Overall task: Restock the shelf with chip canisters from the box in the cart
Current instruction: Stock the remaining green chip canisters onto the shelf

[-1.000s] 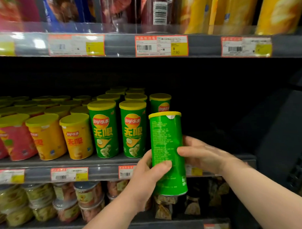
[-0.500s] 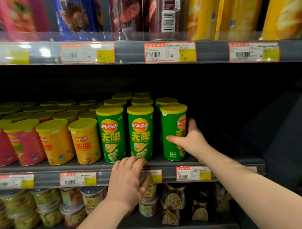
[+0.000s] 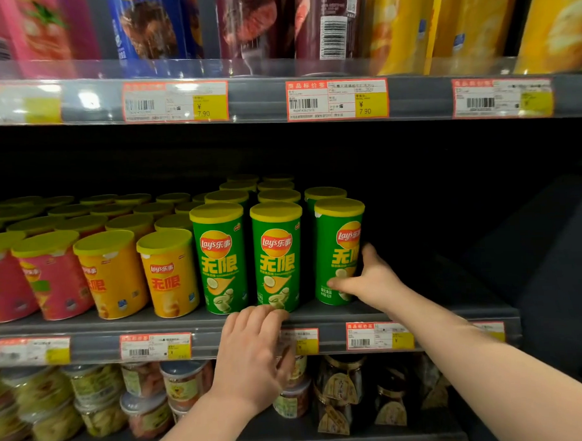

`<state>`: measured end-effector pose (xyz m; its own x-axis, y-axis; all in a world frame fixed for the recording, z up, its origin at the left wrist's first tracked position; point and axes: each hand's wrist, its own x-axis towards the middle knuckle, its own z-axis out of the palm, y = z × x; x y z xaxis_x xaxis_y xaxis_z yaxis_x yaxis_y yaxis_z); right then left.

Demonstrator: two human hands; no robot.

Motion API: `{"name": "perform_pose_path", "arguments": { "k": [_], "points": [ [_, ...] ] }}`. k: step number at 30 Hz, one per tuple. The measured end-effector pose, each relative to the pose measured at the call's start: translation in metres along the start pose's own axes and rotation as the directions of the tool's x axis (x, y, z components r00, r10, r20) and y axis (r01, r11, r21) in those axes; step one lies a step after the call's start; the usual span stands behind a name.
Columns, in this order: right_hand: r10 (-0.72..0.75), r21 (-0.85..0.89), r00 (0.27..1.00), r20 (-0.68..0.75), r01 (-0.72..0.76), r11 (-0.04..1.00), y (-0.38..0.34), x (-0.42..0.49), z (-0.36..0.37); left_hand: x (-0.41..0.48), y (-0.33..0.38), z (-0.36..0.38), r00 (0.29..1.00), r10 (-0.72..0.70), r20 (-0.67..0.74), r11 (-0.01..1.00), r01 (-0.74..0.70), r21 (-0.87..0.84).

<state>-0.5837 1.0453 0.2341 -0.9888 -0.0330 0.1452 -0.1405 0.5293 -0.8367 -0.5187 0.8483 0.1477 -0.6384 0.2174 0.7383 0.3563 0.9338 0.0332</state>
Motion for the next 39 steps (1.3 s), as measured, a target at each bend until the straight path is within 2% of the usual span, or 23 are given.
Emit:
{"name": "perform_pose_path", "arguments": {
  "k": [10, 19, 28, 36, 39],
  "points": [
    [0.024, -0.057, 1.000, -0.018, -0.025, 0.998, -0.004, 0.026, 0.010, -0.002, -0.001, -0.001, 1.000, 0.018, 0.019, 0.999, -0.019, 0.035],
    [0.012, -0.014, 1.000, -0.026, -0.012, 1.000, -0.001, 0.040, 0.016, -0.001, 0.002, -0.002, 1.000, 0.005, 0.004, 0.999, -0.005, 0.043],
    [0.058, -0.089, 0.998, 0.030, -0.055, 0.995, 0.006, 0.039, 0.013, -0.001, 0.002, -0.003, 1.000, -0.018, 0.004, 0.999, 0.017, 0.051],
    [0.081, -0.171, 0.996, 0.026, -0.075, 0.982, 0.007, 0.034, 0.009, 0.006, 0.008, -0.014, 0.981, -0.065, 0.182, 0.995, 0.048, 0.093],
    [0.059, -0.222, 0.998, 0.028, -0.051, 0.974, 0.009, 0.024, 0.002, 0.013, 0.018, -0.026, 0.938, -0.139, 0.318, 0.985, 0.096, 0.147]
  ]
}}
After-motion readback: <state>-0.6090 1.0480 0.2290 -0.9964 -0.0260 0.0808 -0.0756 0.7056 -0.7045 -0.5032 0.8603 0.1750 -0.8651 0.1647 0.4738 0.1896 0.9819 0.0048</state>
